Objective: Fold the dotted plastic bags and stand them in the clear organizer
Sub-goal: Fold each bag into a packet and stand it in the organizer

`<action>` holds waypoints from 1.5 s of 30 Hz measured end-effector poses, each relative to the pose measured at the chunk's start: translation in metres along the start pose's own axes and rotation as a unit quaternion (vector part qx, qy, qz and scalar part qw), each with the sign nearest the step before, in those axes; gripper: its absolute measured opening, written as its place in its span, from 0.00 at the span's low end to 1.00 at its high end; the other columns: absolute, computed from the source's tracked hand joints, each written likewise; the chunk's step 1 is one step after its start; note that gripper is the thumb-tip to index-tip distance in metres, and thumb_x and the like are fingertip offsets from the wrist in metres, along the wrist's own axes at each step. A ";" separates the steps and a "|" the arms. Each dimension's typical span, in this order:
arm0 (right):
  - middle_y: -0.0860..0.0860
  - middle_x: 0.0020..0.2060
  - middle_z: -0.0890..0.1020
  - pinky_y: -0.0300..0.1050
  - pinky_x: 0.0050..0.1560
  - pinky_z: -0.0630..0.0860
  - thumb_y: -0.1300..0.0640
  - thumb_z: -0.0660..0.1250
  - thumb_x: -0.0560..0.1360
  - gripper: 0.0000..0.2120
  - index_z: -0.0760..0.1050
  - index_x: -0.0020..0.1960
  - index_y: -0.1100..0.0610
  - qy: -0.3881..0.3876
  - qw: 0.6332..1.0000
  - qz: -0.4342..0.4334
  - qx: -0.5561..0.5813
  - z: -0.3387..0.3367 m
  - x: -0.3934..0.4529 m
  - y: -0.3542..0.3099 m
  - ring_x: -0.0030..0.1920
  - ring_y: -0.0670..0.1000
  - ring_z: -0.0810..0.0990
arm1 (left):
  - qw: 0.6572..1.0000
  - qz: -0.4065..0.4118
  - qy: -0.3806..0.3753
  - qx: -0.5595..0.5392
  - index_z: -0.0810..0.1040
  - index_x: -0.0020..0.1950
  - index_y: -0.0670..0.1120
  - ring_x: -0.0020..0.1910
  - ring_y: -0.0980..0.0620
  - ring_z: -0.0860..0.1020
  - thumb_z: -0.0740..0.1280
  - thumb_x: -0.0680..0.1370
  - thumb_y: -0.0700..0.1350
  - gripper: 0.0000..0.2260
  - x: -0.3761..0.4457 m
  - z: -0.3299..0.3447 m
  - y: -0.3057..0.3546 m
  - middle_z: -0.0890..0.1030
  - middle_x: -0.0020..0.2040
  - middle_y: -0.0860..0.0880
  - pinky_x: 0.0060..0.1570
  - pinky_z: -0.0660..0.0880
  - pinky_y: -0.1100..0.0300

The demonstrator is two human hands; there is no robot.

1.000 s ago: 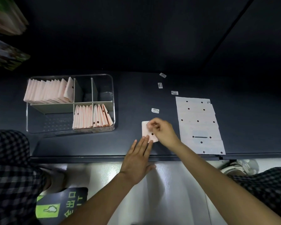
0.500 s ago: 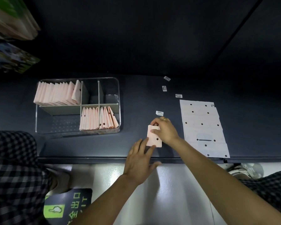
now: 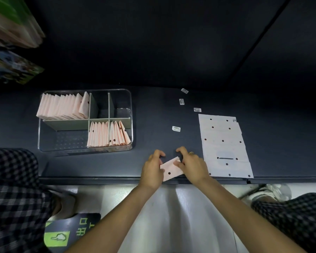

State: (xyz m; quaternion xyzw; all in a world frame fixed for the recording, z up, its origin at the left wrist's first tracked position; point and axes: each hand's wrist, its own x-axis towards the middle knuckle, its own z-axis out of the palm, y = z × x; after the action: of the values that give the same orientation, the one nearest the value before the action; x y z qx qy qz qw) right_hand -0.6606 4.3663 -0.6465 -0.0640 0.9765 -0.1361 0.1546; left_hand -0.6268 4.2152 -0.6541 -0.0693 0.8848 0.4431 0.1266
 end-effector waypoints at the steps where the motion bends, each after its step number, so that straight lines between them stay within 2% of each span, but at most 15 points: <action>1: 0.52 0.53 0.75 0.47 0.47 0.73 0.50 0.62 0.77 0.16 0.67 0.64 0.49 0.007 1.000 -0.023 0.004 -0.003 0.000 0.001 0.54 0.54 0.76 | 1.000 0.016 -0.010 0.006 0.70 0.58 0.44 0.43 0.49 0.73 0.62 0.70 0.28 0.20 0.002 -0.005 0.003 0.72 0.42 0.50 0.39 0.65 0.62; 4: 0.48 0.53 0.73 0.42 0.49 0.71 0.52 0.65 0.76 0.10 0.76 0.57 0.50 0.053 0.992 -0.116 0.016 -0.012 0.001 0.001 0.55 0.50 0.70 | 0.995 0.082 -0.025 0.049 0.71 0.57 0.43 0.42 0.48 0.73 0.62 0.70 0.29 0.18 0.011 -0.027 0.010 0.72 0.41 0.51 0.44 0.70 0.56; 7: 0.46 0.45 0.77 0.44 0.46 0.71 0.52 0.66 0.75 0.06 0.78 0.49 0.52 0.054 0.989 -0.134 0.032 -0.022 0.004 -0.006 0.51 0.50 0.72 | 0.987 0.142 -0.005 0.073 0.74 0.55 0.43 0.45 0.46 0.75 0.65 0.73 0.33 0.13 0.020 -0.057 0.016 0.75 0.44 0.48 0.48 0.72 0.51; 10: 0.43 0.34 0.75 0.44 0.39 0.71 0.52 0.67 0.74 0.03 0.77 0.45 0.51 0.056 0.990 -0.072 0.107 -0.028 0.012 -0.019 0.42 0.46 0.74 | 0.967 0.161 0.144 0.139 0.78 0.51 0.44 0.48 0.45 0.75 0.68 0.75 0.42 0.06 0.022 -0.081 0.009 0.77 0.46 0.45 0.48 0.73 0.50; 13: 0.41 0.29 0.75 0.31 0.35 0.69 0.57 0.70 0.73 0.08 0.74 0.37 0.50 0.062 0.950 0.008 0.305 -0.034 0.020 -0.038 0.30 0.38 0.73 | 0.941 0.084 0.281 0.172 0.79 0.47 0.42 0.47 0.41 0.74 0.69 0.76 0.45 0.06 0.022 -0.095 -0.007 0.77 0.46 0.43 0.46 0.71 0.48; 16: 0.43 0.29 0.76 0.25 0.34 0.67 0.60 0.70 0.73 0.10 0.74 0.35 0.51 0.049 0.898 0.022 0.436 -0.039 0.026 -0.064 0.29 0.37 0.73 | 0.942 -0.032 0.271 0.198 0.78 0.47 0.43 0.50 0.41 0.72 0.67 0.76 0.52 0.12 0.028 -0.102 -0.022 0.75 0.49 0.42 0.48 0.69 0.48; 18: 0.44 0.28 0.76 0.27 0.33 0.67 0.61 0.69 0.73 0.11 0.73 0.35 0.51 0.042 0.886 0.016 0.461 -0.041 0.030 -0.083 0.28 0.37 0.72 | 0.938 -0.069 0.251 0.227 0.78 0.49 0.44 0.53 0.42 0.70 0.66 0.75 0.56 0.15 0.032 -0.104 -0.028 0.74 0.51 0.43 0.51 0.67 0.49; 21: 0.43 0.28 0.75 0.31 0.35 0.69 0.60 0.69 0.73 0.10 0.73 0.35 0.51 0.056 0.903 0.009 0.426 -0.041 0.037 -0.108 0.29 0.39 0.72 | 0.937 -0.077 0.257 0.221 0.79 0.47 0.45 0.54 0.43 0.70 0.67 0.74 0.54 0.13 0.037 -0.105 -0.030 0.74 0.51 0.44 0.52 0.65 0.50; 25: 0.46 0.32 0.80 0.46 0.41 0.74 0.56 0.66 0.72 0.03 0.74 0.40 0.54 0.091 0.965 -0.034 0.243 -0.038 0.041 -0.133 0.36 0.50 0.78 | 0.939 -0.099 0.274 0.183 0.80 0.45 0.45 0.54 0.43 0.70 0.67 0.74 0.51 0.10 0.039 -0.108 -0.031 0.74 0.51 0.45 0.53 0.65 0.50; 28: 0.55 0.40 0.82 0.49 0.39 0.72 0.55 0.62 0.73 0.04 0.73 0.45 0.55 0.114 0.984 -0.057 0.121 -0.034 0.042 -0.148 0.43 0.60 0.79 | 0.940 -0.102 0.291 0.146 0.80 0.43 0.44 0.52 0.43 0.71 0.68 0.73 0.50 0.09 0.037 -0.110 -0.033 0.75 0.49 0.44 0.53 0.66 0.50; 30: 0.57 0.42 0.82 0.48 0.37 0.69 0.54 0.61 0.74 0.07 0.72 0.48 0.57 0.125 0.988 -0.055 0.075 -0.030 0.043 -0.156 0.44 0.63 0.79 | 0.943 -0.095 0.290 0.136 0.79 0.43 0.44 0.51 0.43 0.71 0.68 0.72 0.48 0.07 0.035 -0.110 -0.033 0.75 0.48 0.45 0.52 0.67 0.50; 33: 0.60 0.43 0.82 0.48 0.37 0.67 0.53 0.60 0.75 0.09 0.71 0.50 0.58 0.119 0.990 -0.044 0.063 -0.024 0.044 -0.167 0.45 0.64 0.79 | 0.946 -0.086 0.289 0.120 0.78 0.42 0.45 0.50 0.44 0.71 0.68 0.73 0.47 0.06 0.034 -0.110 -0.034 0.75 0.48 0.45 0.52 0.66 0.51; 37: 0.60 0.46 0.82 0.50 0.41 0.73 0.52 0.59 0.77 0.10 0.73 0.50 0.59 0.092 0.994 -0.041 0.050 -0.017 0.049 -0.174 0.48 0.64 0.79 | 0.949 -0.079 0.285 0.111 0.78 0.43 0.46 0.51 0.45 0.72 0.68 0.74 0.48 0.06 0.034 -0.112 -0.039 0.74 0.48 0.47 0.53 0.66 0.52; 41: 0.60 0.46 0.82 0.47 0.39 0.67 0.46 0.54 0.81 0.19 0.76 0.49 0.59 0.061 0.997 -0.047 0.025 -0.012 0.050 -0.170 0.49 0.64 0.79 | 0.949 -0.069 0.294 0.093 0.79 0.42 0.46 0.50 0.45 0.72 0.68 0.75 0.48 0.06 0.033 -0.112 -0.042 0.75 0.47 0.46 0.52 0.65 0.52; 45: 0.58 0.47 0.82 0.46 0.39 0.67 0.45 0.55 0.80 0.19 0.78 0.50 0.58 0.047 0.998 -0.037 -0.008 -0.008 0.053 -0.169 0.49 0.62 0.79 | 0.950 -0.046 0.302 0.062 0.79 0.45 0.49 0.49 0.46 0.71 0.68 0.75 0.47 0.03 0.031 -0.112 -0.044 0.74 0.46 0.48 0.52 0.66 0.51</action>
State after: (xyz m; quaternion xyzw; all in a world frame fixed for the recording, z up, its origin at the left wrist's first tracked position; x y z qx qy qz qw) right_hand -0.6993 4.1983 -0.6064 -0.0944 0.9806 -0.1370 0.1032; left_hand -0.6638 4.0987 -0.6323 -0.2325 0.9033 0.3390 -0.1227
